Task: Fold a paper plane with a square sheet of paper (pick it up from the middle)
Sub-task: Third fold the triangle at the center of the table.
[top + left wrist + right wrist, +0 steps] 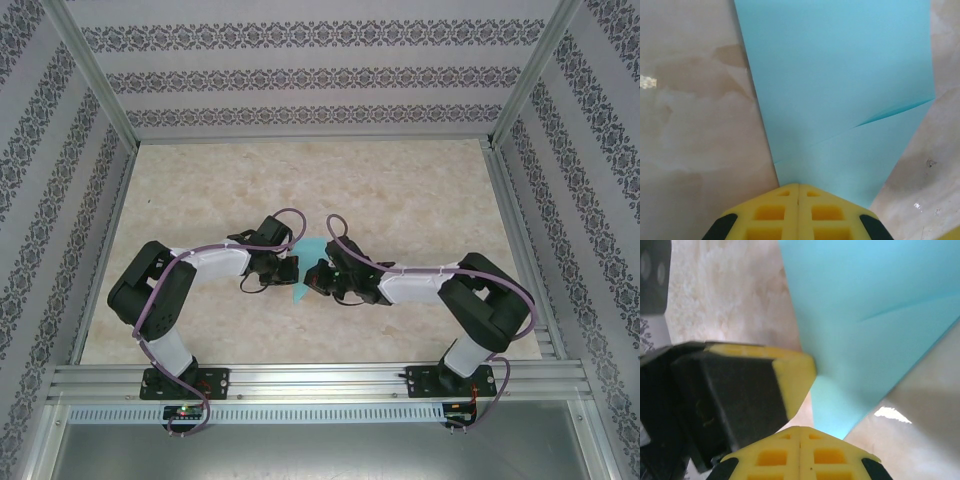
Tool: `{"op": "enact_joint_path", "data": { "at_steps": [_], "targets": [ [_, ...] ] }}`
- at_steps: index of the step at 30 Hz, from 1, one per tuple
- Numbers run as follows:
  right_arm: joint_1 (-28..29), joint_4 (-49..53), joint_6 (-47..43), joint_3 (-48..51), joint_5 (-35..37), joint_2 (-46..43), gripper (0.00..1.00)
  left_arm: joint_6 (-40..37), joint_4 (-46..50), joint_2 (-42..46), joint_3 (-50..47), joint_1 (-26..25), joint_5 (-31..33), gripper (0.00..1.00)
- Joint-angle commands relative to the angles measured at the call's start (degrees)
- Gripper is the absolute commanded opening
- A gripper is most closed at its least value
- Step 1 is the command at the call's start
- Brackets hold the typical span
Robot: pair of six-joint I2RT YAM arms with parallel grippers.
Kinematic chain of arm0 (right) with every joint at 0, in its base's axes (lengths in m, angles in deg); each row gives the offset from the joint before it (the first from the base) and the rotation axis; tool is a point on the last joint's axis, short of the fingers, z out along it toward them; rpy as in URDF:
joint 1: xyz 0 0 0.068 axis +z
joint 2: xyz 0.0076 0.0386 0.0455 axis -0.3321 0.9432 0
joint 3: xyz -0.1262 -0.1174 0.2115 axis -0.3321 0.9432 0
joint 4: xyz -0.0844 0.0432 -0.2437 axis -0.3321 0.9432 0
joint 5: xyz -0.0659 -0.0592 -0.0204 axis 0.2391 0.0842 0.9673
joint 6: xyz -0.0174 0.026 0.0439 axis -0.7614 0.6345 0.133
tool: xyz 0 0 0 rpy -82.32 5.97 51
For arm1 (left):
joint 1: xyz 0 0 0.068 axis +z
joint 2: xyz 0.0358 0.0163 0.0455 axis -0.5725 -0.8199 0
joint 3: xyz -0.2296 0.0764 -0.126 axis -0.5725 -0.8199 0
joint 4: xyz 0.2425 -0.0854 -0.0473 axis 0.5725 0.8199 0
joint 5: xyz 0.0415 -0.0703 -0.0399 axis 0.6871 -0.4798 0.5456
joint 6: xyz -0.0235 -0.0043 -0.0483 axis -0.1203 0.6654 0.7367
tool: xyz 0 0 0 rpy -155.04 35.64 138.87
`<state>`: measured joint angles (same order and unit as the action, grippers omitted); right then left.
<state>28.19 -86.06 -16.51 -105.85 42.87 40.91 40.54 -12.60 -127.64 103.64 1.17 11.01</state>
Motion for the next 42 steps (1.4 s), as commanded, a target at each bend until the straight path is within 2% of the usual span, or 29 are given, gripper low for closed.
{"op": "enact_joint_path", "data": {
  "at_steps": [1,14,19,22,25,33,42],
  "targets": [
    [-0.22,0.56,-2.01,-1.36,0.72,1.74,0.0,0.23,5.45,-4.89,-3.19,0.5,5.76,0.0],
    [-0.75,0.35,0.62,-2.13,-0.35,8.85,0.0,-1.0,4.1,-0.09,-0.69,0.53,1.43,0.0],
    [-0.75,0.02,1.63,-1.76,-0.03,8.43,0.0,0.27,1.6,7.48,-3.12,0.54,-2.07,0.14],
    [-0.75,-0.19,2.06,-1.85,0.06,8.33,0.0,2.89,-0.39,11.71,-6.83,0.29,-3.48,0.18],
    [-0.66,-0.11,2.32,-2.11,0.02,8.59,0.0,6.21,-3.52,13.79,-10.18,-0.82,-5.71,0.17],
    [-0.57,-1.4,2.47,-2.13,-0.93,9.46,0.0,9.97,-11.6,12.38,-13.79,-2.72,-10.44,0.0],
    [-0.42,-2.13,2.52,-2.03,-1.43,10.09,0.0,9.16,-9.9,11.76,-12.53,-2.79,-7.86,0.0]
  ]
}}
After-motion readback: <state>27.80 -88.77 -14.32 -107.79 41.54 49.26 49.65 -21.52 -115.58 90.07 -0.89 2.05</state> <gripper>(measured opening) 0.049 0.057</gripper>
